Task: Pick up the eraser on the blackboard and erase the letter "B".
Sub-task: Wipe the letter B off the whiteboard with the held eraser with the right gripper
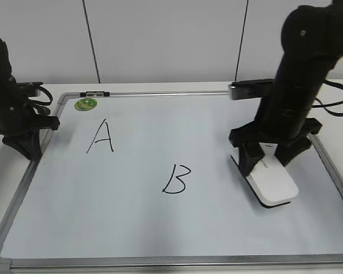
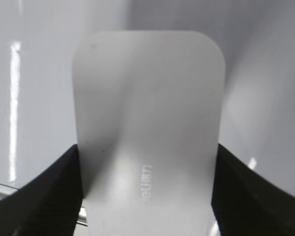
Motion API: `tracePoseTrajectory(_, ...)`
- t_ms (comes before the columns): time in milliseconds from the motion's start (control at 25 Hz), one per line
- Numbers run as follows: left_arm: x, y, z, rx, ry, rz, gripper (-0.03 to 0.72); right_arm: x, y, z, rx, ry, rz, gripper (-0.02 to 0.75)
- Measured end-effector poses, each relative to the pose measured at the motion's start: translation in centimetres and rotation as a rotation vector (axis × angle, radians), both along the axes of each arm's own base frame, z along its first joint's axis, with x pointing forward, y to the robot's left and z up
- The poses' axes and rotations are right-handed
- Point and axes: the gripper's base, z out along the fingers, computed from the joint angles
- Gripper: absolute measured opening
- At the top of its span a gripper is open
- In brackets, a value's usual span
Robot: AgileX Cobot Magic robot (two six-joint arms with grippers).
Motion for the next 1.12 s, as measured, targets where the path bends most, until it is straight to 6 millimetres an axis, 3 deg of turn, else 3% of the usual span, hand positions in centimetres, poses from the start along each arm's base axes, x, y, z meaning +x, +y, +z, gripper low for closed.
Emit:
tracePoseTrajectory(240,0.0,0.0,0.0,-0.002,0.000,0.001,0.034,2.0,4.8,-0.2,0.001,-0.023,0.083,0.526)
tracePoseTrajectory(600,0.0,0.0,0.0,-0.002,0.000,0.001,0.034,3.4,9.5,-2.1,-0.073,-0.028,0.153,0.526)
tracePoseTrajectory(1120,0.0,0.0,0.0,-0.002,-0.002,0.001,0.034,4.2,10.3,-4.0,-0.074,-0.018,0.143,0.526)
